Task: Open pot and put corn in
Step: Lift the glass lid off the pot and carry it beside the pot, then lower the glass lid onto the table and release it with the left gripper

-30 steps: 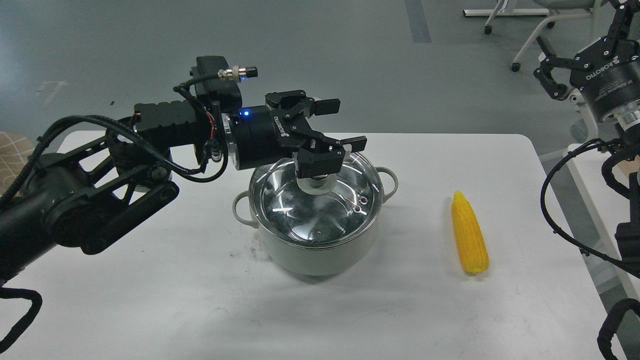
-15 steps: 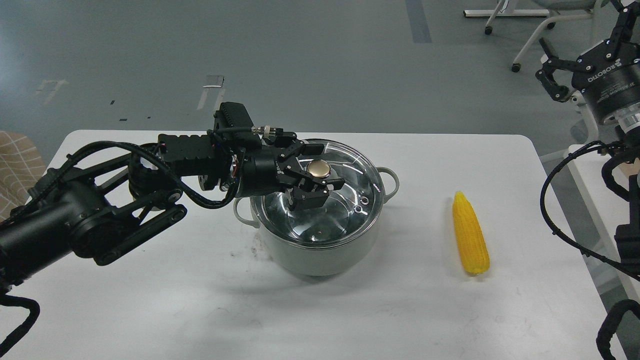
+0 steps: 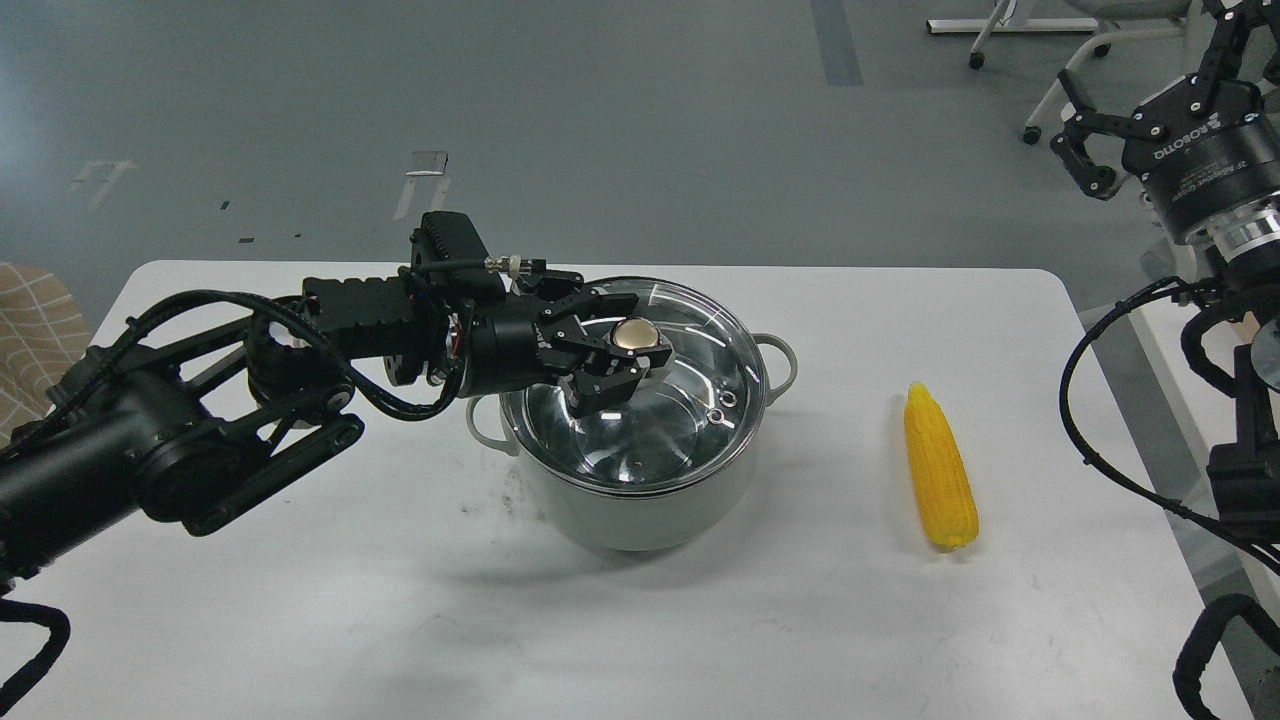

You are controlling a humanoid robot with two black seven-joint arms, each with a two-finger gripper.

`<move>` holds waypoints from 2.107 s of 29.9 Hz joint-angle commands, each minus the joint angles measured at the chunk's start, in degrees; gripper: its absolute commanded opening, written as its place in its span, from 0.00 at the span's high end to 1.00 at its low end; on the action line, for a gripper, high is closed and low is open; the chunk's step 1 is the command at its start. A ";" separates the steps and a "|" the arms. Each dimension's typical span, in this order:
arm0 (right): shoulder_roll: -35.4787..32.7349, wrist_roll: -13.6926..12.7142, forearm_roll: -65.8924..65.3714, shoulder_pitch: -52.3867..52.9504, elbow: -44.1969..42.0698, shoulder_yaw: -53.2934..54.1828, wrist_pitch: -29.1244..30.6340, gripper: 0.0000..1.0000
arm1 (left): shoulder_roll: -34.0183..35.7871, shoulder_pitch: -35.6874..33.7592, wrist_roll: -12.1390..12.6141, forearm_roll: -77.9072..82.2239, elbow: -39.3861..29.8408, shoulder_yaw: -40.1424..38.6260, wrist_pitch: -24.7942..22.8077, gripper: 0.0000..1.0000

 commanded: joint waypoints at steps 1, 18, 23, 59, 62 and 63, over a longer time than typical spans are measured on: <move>0.09 -0.01 0.00 -0.05 0.21 0.00 0.00 0.00 | -0.50 0.16 -0.06 -0.01 -0.12 -0.09 0.21 0.47; -0.18 -0.01 0.00 0.13 0.12 0.00 0.00 0.00 | 2.04 -2.03 -1.21 -1.77 -5.12 -3.16 0.04 0.60; -0.35 -0.01 0.00 0.22 0.12 0.09 0.00 0.00 | 7.39 -5.11 -1.29 -5.11 -7.06 -3.52 -0.05 0.60; -0.61 -0.01 -0.09 -0.49 -0.14 -0.17 0.00 0.00 | 25.44 22.13 -5.83 -17.78 19.21 -1.76 18.23 0.60; -0.53 -0.01 -0.09 -0.58 -0.06 -0.17 0.00 0.00 | 24.29 22.74 -5.83 -17.78 21.50 -1.67 19.37 0.59; -0.53 -0.01 -0.09 -0.58 -0.06 -0.26 0.00 0.00 | 24.29 23.18 -5.83 -17.78 22.29 -1.67 19.46 0.59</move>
